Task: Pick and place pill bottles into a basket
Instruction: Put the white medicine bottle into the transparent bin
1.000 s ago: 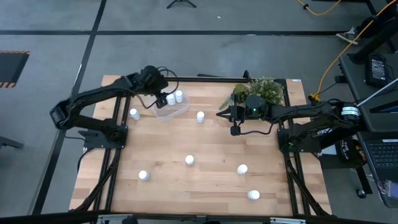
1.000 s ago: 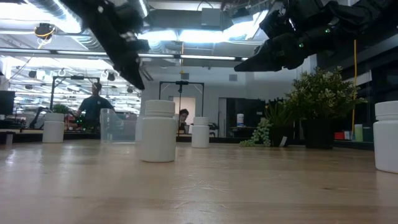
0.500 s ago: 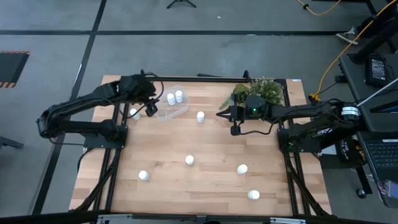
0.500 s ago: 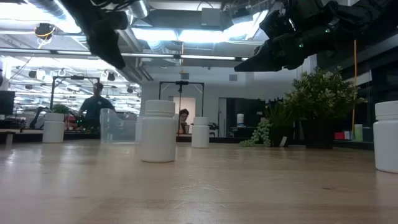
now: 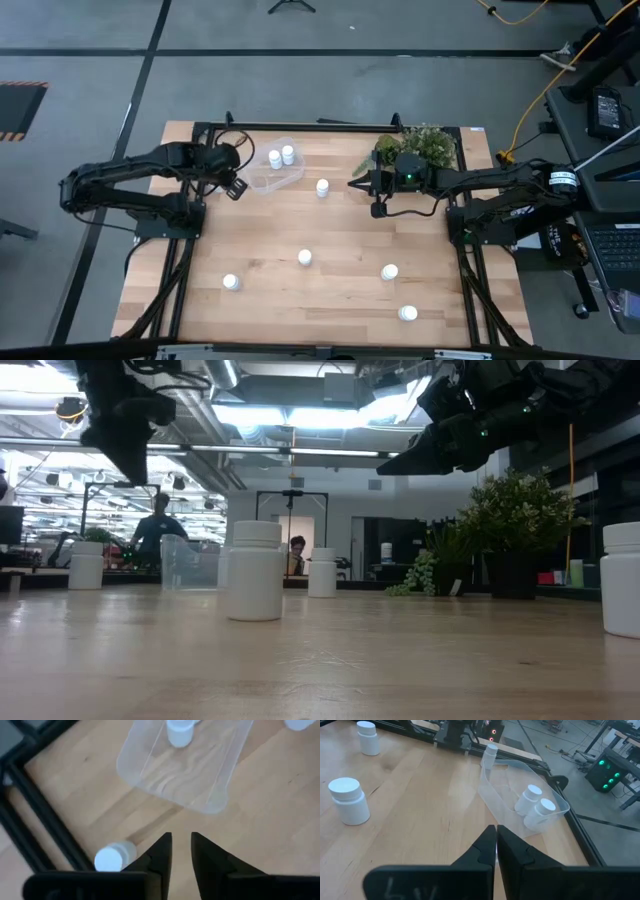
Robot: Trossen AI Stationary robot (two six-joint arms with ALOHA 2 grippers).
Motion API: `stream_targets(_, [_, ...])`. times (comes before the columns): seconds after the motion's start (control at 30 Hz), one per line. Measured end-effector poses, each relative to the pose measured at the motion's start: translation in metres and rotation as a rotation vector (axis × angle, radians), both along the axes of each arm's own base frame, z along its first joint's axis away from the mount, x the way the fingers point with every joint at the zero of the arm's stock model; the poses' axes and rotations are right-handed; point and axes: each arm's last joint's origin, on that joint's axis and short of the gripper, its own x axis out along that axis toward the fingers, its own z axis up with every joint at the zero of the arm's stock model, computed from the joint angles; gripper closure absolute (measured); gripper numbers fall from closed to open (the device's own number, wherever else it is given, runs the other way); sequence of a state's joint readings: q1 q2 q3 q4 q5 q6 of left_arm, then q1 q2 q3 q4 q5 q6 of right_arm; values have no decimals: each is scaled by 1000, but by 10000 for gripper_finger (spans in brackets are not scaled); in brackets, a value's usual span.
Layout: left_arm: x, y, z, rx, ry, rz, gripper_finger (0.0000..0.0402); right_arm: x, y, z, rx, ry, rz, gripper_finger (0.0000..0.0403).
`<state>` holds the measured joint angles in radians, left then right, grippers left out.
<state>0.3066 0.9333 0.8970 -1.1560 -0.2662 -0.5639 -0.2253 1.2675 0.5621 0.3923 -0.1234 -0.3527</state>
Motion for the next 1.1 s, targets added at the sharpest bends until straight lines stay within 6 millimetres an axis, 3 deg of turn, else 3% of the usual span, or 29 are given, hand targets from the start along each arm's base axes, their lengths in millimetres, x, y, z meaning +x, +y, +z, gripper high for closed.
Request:
stream_targets(0.8, [-19,-18,-36,61,126,358,397,0,0,0,5,0,-1,384])
stream_targets(0.93, [-20,-18,-40,77,133,369,390,0,0,0,6,0,-1,384])
stream_targets(1.1, [-22,-19,-49,76,164,368,345,0,0,0,6,0,-1,384])
